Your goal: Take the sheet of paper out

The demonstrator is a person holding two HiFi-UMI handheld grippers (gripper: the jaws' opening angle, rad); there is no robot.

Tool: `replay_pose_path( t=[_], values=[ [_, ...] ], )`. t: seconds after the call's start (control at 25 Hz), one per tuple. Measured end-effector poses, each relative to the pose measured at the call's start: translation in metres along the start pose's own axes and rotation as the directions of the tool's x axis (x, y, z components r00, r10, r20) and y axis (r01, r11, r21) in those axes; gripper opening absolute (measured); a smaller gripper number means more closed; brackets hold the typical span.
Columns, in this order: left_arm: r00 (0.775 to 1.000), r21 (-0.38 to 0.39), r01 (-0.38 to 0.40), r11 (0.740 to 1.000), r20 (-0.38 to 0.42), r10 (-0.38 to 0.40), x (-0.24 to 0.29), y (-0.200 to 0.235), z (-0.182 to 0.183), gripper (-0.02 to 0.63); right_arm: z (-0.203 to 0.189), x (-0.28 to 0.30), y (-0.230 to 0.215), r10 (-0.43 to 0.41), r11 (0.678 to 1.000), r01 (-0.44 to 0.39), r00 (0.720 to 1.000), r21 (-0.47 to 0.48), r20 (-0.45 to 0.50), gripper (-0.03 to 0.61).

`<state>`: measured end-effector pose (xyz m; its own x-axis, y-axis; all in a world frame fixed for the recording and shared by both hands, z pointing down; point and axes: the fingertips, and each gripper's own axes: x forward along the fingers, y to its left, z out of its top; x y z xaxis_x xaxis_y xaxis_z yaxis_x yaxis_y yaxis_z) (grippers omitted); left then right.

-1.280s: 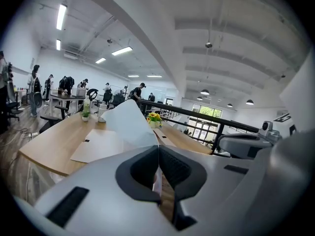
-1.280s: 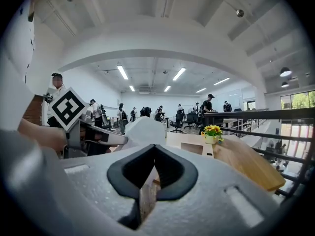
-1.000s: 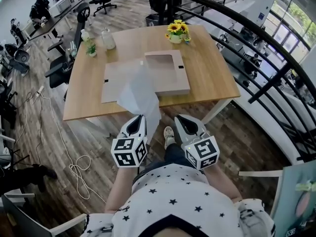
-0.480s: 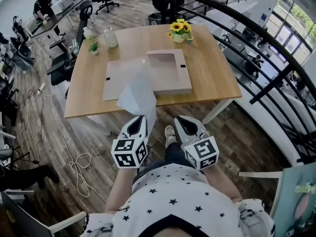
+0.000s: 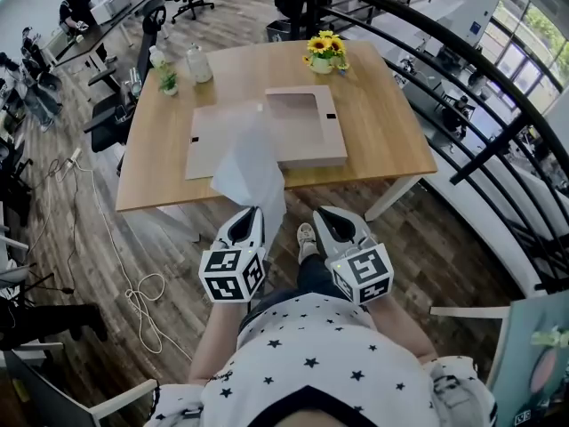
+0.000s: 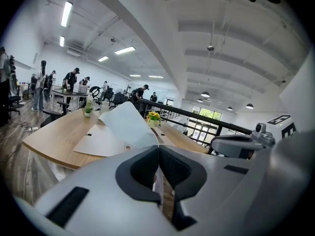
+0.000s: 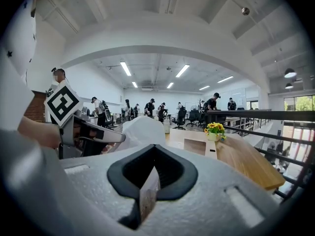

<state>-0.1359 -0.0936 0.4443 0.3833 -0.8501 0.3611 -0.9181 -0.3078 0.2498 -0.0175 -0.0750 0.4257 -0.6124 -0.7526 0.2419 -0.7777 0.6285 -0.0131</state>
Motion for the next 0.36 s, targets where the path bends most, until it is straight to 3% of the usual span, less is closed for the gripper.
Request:
replay_pose_path(
  t=[0.36],
  values=[
    [1.000, -0.013, 0.000, 1.000, 0.003, 0.000, -0.0021, 0.0085, 0.0043, 0.006, 0.0031, 0.0081, 0.0028, 0.001, 1.000, -0.001, 1.000, 0.001, -0.003, 0.006]
  ],
)
